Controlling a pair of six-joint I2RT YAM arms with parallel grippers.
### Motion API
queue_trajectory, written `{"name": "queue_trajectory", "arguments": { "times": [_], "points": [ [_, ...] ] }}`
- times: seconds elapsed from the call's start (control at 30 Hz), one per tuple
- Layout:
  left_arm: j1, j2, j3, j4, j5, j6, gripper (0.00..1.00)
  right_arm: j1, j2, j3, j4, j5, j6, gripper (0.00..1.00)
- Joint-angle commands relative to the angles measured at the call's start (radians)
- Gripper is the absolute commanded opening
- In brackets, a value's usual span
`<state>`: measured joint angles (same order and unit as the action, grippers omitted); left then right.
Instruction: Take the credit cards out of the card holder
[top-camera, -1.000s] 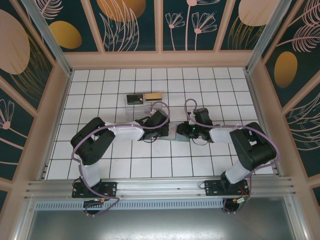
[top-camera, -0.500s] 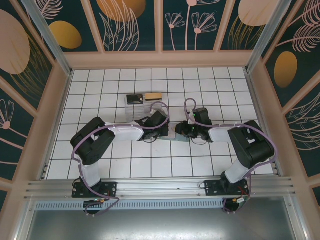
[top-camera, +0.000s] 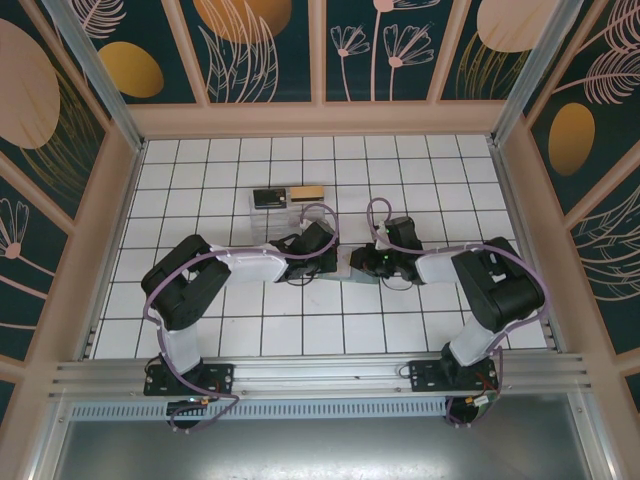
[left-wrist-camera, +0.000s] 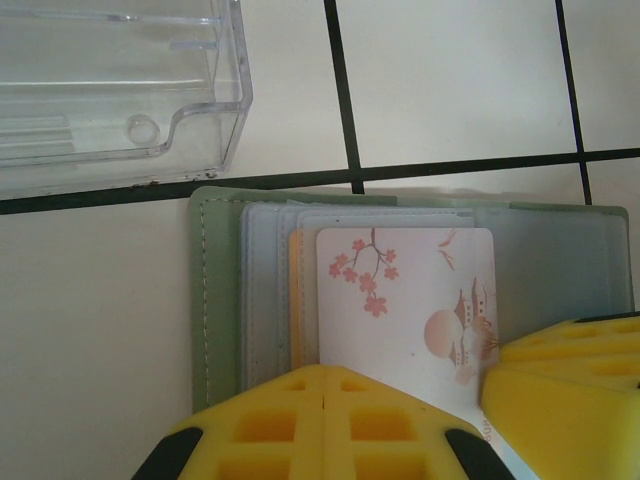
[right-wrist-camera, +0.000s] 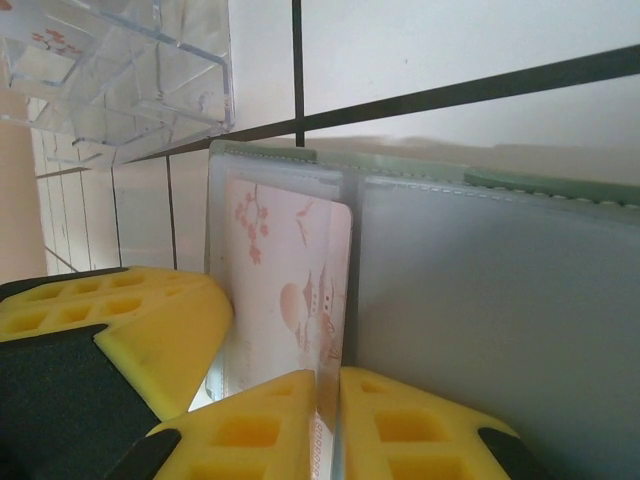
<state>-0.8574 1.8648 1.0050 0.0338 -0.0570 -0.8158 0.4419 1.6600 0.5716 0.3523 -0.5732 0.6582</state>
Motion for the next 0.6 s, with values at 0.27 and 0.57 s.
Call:
{"name": "queue_trajectory", "arguments": {
  "times": [0.27,0.57],
  "points": [
    [-0.001,0.005,-0.026,-0.042,-0.008,-0.004,0.00,-0.001,0.002,-0.010,0.007,0.002,0.007,0.05],
    [-0.001,0.006,-0.027,-0.051,-0.021,0.000,0.00,-0.034,-0.031,-0.039,-0.022,0.013,-0.009,0.00]
  ]
}}
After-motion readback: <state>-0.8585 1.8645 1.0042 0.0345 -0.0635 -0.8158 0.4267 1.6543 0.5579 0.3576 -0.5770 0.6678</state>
